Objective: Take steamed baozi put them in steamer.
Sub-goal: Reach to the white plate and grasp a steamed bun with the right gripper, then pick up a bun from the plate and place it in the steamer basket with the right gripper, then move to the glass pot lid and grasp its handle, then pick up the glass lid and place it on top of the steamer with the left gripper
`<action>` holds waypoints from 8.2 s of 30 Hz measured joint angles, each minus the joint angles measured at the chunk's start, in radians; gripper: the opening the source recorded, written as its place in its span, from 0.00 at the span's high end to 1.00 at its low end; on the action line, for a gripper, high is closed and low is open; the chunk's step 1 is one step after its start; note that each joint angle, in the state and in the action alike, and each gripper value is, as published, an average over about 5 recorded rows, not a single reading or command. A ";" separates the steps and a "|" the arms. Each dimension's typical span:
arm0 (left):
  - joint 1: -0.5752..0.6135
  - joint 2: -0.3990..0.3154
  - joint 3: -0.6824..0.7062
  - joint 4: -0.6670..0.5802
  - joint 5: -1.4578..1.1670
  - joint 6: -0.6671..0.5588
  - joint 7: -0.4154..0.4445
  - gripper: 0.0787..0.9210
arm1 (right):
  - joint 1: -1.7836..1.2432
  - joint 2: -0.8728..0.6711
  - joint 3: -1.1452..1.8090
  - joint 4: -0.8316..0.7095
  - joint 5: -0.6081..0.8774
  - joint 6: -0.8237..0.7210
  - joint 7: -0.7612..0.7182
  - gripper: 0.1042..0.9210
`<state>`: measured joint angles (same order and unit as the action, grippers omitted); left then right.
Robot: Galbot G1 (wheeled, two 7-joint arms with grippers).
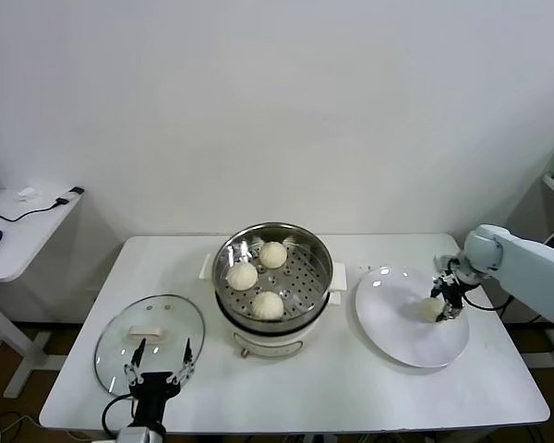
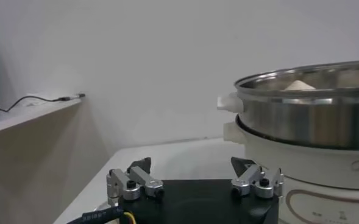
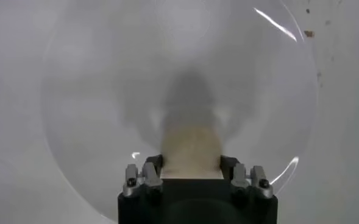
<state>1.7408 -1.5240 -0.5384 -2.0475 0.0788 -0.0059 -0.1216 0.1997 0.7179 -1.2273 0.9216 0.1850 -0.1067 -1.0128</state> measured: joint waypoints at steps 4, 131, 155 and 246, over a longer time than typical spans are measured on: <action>0.001 0.000 0.001 -0.003 0.000 0.000 0.000 0.12 | 0.034 -0.010 -0.020 0.019 0.016 -0.002 -0.011 0.37; -0.042 0.083 -0.088 0.100 0.240 -0.113 -0.180 0.12 | -1.446 0.374 1.736 0.534 0.275 0.396 0.881 0.12; -0.158 0.178 -0.151 0.497 1.138 -0.139 -0.438 0.12 | -1.605 0.506 1.786 0.613 0.224 0.388 0.907 0.12; -0.506 0.266 0.333 -0.075 1.260 0.615 0.328 0.93 | -1.688 0.575 1.828 0.694 0.088 0.368 0.932 0.12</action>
<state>1.2351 -1.2576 -0.2056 -2.1223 1.3392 0.6090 0.2068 -1.4887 1.2933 0.6011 1.6154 0.2731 0.2618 -0.0813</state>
